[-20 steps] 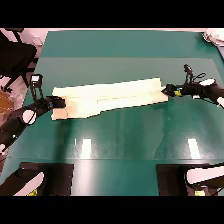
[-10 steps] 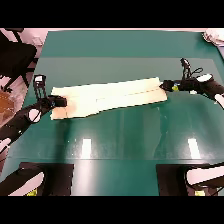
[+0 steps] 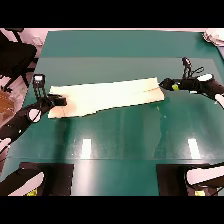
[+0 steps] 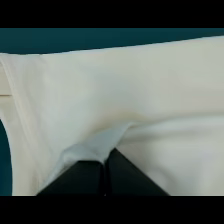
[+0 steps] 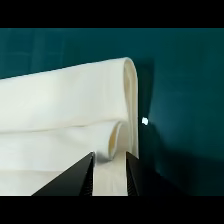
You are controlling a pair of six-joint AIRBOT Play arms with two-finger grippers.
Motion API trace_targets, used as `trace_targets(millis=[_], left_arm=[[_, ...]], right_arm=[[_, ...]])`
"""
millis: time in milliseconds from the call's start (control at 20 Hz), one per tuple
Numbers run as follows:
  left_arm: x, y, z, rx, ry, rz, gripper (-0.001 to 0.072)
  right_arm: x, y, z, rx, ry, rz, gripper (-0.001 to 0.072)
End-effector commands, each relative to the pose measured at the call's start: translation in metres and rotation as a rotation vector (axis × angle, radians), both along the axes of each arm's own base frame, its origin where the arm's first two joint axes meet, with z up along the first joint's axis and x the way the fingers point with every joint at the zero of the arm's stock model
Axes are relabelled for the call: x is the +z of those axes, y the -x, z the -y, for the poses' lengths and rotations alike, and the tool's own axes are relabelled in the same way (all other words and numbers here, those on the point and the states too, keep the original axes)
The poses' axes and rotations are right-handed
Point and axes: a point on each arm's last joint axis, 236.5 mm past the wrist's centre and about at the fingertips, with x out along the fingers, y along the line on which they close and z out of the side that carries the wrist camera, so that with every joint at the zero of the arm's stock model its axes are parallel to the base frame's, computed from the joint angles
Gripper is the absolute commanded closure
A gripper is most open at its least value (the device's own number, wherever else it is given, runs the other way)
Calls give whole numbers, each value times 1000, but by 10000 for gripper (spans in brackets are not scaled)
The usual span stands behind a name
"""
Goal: Fold the shirts.
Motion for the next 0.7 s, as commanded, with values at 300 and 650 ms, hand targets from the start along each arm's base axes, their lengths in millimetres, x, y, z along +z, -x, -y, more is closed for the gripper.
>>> trace_targets(millis=[300,650], left_arm=[[5,-3,0,5,5,19,677],[58,-30,4,-3,13,115,355]], right_arm=[[33,-20,-5,-8,-44,68,461],[86,-40,-7,43,-34,172,461]])
